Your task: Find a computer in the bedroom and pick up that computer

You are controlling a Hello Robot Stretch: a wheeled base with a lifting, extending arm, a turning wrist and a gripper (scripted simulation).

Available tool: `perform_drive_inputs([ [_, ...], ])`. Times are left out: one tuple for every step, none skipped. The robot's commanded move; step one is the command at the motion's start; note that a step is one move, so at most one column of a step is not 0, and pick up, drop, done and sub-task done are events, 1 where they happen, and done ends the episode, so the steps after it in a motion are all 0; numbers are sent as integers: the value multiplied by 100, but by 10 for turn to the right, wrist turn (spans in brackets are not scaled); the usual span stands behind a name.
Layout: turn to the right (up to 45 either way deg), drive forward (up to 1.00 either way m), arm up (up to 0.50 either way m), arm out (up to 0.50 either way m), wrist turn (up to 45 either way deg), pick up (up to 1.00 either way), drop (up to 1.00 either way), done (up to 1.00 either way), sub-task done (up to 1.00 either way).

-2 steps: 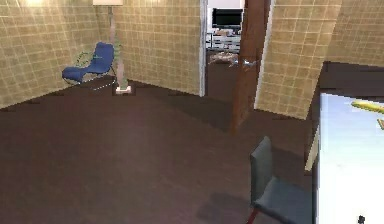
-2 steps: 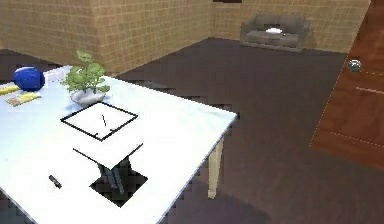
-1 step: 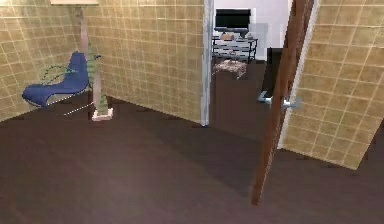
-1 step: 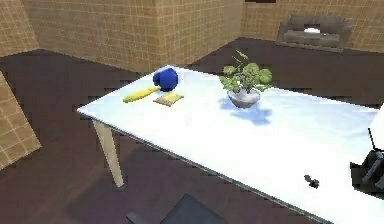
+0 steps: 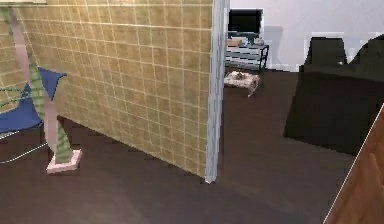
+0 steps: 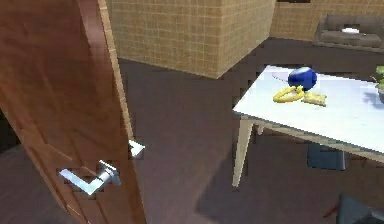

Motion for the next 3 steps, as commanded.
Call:
perform_drive_inputs([
  [120,0,0,0,0,0,0,0,0],
  [0,30,0,0,0,0,0,0,0],
  [30,0,0,0,0,0,0,0,0],
])
